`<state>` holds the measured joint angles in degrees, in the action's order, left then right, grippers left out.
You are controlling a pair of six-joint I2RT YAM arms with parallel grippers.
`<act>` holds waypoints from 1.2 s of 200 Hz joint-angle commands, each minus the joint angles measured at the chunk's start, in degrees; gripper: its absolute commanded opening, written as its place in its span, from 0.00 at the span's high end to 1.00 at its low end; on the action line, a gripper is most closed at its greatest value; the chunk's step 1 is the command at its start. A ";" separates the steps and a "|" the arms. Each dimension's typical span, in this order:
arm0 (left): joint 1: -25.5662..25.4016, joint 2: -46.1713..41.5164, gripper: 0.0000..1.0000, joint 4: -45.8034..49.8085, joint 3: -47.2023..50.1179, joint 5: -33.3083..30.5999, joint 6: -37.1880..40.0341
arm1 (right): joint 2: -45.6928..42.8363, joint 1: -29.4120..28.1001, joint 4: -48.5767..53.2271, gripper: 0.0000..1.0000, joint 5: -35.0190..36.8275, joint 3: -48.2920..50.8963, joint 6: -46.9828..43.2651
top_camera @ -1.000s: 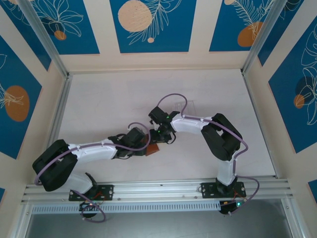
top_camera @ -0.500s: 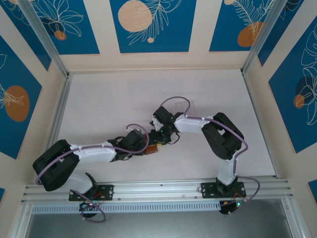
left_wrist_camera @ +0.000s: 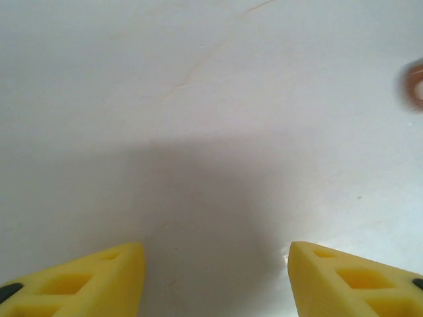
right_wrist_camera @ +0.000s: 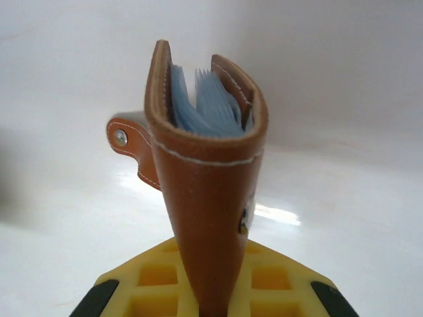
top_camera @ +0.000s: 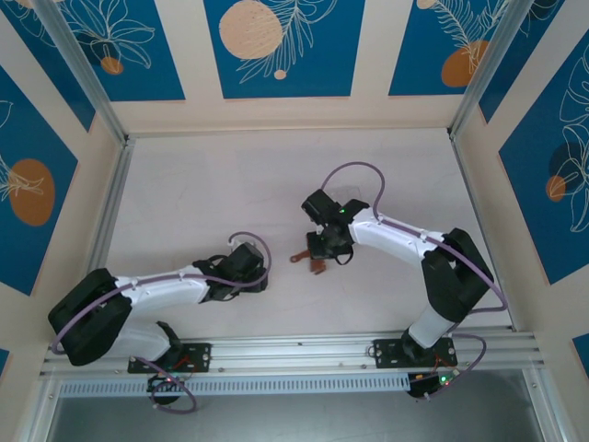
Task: Put the credit cards into the card holder
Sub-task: Turn over the card holder at the center of the table.
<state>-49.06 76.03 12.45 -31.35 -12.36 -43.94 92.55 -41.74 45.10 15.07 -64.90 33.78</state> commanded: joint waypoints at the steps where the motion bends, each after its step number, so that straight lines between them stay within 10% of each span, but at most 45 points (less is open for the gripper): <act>1: 0.63 -0.88 0.40 5.10 0.68 -1.44 0.73 | -0.88 -1.95 15.69 1.00 17.78 -3.01 2.34; 101: 2.11 -6.37 0.38 10.68 1.71 -3.98 -1.57 | 11.33 -8.39 42.43 1.00 41.52 -17.38 17.43; 240: 5.80 -18.54 0.36 17.26 4.58 -4.27 -1.96 | 20.62 -13.96 11.48 0.57 10.81 -17.65 0.10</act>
<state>-44.03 59.16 27.16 -27.03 -16.19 -46.17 117.80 -56.71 64.38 36.07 -84.25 38.06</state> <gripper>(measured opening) 0.640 0.408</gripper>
